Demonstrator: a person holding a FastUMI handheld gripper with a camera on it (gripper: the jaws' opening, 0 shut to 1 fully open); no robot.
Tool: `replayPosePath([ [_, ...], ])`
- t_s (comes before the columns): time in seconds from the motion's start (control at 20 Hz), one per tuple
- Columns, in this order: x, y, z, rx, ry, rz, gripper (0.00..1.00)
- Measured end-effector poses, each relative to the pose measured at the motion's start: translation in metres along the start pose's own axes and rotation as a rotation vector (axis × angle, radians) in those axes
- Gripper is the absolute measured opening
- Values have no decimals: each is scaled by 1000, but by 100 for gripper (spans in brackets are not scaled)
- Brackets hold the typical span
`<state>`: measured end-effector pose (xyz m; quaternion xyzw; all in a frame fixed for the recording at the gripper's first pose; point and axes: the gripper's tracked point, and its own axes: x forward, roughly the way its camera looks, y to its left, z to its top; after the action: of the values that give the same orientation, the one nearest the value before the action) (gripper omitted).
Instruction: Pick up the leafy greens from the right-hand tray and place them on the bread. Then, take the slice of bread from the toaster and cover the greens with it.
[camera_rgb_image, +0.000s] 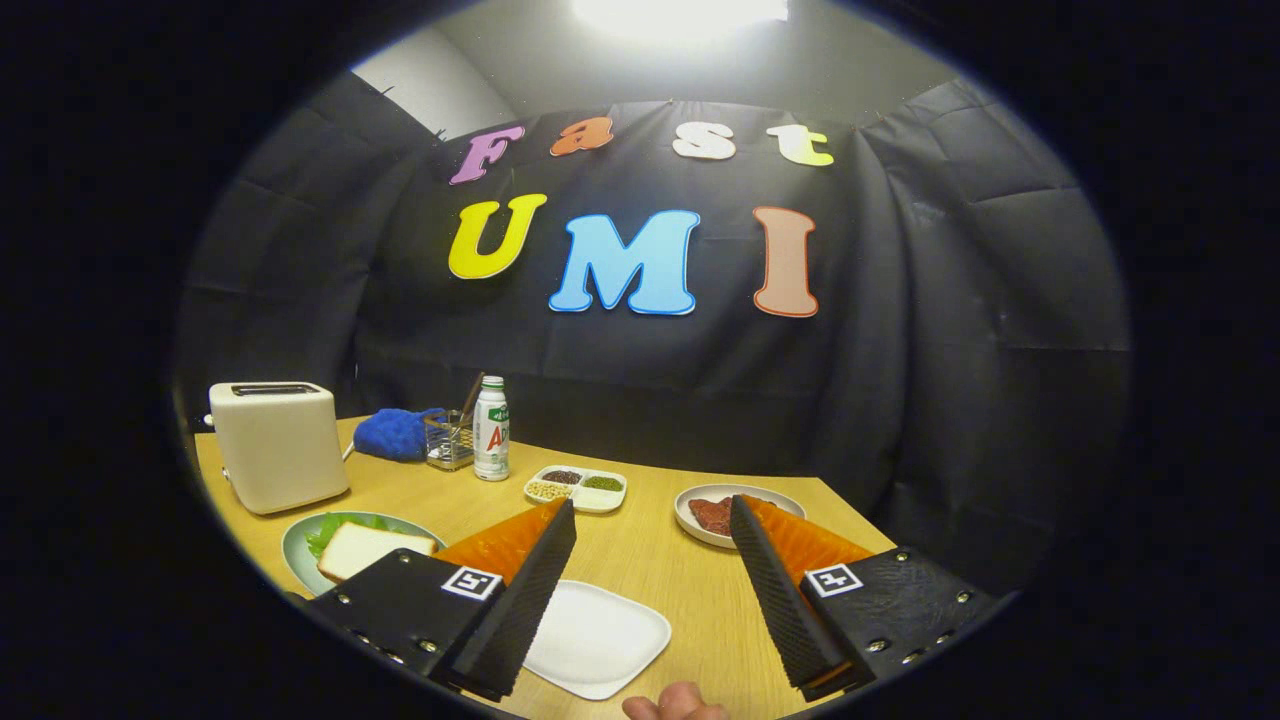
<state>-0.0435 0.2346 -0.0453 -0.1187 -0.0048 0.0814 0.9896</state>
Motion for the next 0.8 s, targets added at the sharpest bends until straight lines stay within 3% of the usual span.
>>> replayPosePath([
  [0.3, -13, -49, 12, 29, -64, 38, 95],
  [0.45, -20, -96, 11, -68, -125, -47, 94],
  [0.55, -24, -101, -11, -142, -71, -37, 95],
  [0.7, -30, -105, -14, -42, -41, 32, 95],
  [0.8, -25, -135, -8, -28, -79, 16, 94],
])
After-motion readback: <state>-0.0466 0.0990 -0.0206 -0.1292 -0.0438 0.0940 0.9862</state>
